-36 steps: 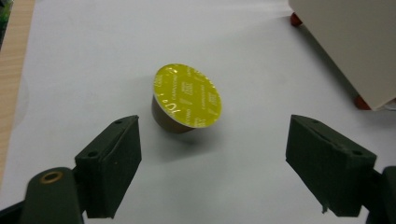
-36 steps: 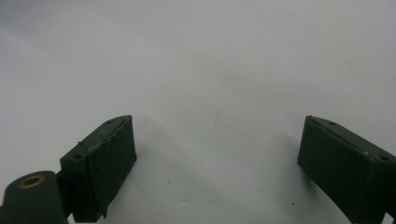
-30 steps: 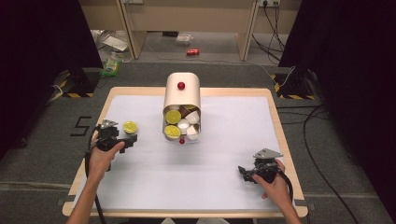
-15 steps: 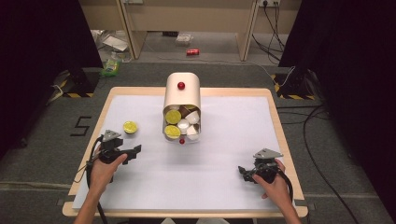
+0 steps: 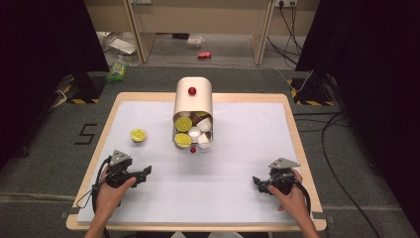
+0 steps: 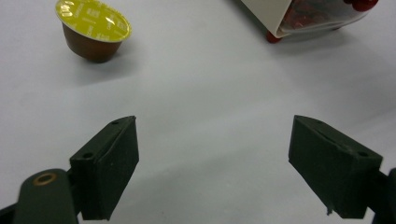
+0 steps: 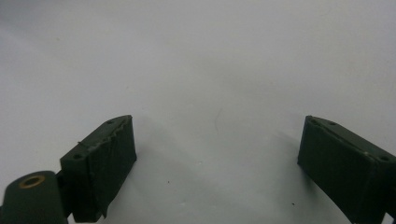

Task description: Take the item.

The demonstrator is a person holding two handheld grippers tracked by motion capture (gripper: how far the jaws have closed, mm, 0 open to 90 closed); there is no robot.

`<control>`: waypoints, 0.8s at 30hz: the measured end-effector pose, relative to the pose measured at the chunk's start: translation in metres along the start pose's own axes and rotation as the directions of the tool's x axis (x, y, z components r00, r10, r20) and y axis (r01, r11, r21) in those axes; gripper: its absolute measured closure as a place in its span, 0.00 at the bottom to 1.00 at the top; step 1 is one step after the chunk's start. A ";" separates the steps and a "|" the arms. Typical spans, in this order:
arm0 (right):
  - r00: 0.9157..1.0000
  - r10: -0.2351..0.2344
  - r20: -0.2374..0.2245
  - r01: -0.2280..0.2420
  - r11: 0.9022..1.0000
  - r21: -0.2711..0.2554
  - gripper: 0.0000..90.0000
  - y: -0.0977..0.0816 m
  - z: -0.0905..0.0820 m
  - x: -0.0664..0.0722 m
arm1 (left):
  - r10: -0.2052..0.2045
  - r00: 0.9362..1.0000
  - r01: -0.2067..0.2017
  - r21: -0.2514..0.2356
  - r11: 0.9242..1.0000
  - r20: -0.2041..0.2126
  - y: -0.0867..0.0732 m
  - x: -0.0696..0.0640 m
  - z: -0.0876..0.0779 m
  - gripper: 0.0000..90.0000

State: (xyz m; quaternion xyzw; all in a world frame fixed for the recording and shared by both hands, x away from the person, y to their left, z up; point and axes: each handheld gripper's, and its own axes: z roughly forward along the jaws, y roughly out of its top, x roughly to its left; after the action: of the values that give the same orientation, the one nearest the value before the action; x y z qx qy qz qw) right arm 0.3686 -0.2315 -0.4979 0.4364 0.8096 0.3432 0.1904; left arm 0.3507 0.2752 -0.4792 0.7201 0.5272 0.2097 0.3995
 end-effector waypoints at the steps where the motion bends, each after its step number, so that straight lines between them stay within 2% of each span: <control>1: 1.000 0.000 0.000 0.000 1.000 0.000 0.13 0.000 0.000 0.000 | 0.002 1.000 -0.002 -0.001 1.000 -0.002 -0.002 0.000 0.000 0.18; 10: 1.000 0.001 -0.001 -0.001 1.000 0.000 0.13 0.000 0.000 0.000 | 0.016 1.000 -0.016 0.012 1.000 -0.015 -0.018 -0.005 -0.001 0.18; 16: 1.000 0.000 0.001 0.000 1.000 0.000 0.13 0.000 0.000 0.000 | 0.059 0.998 -0.058 0.038 0.998 -0.018 -0.026 -0.011 -0.002 0.18; 24: 1.000 -0.001 0.001 0.001 1.000 0.000 0.13 0.000 0.000 0.000 | 0.078 0.997 -0.077 0.051 0.996 -0.017 -0.034 -0.017 -0.007 0.18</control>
State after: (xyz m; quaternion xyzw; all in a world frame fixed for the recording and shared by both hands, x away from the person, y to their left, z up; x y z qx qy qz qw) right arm 0.3686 -0.2314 -0.4979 0.4363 0.8096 0.3430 0.1910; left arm 0.3191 0.2664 -0.5004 0.7478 0.5076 0.2185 0.3679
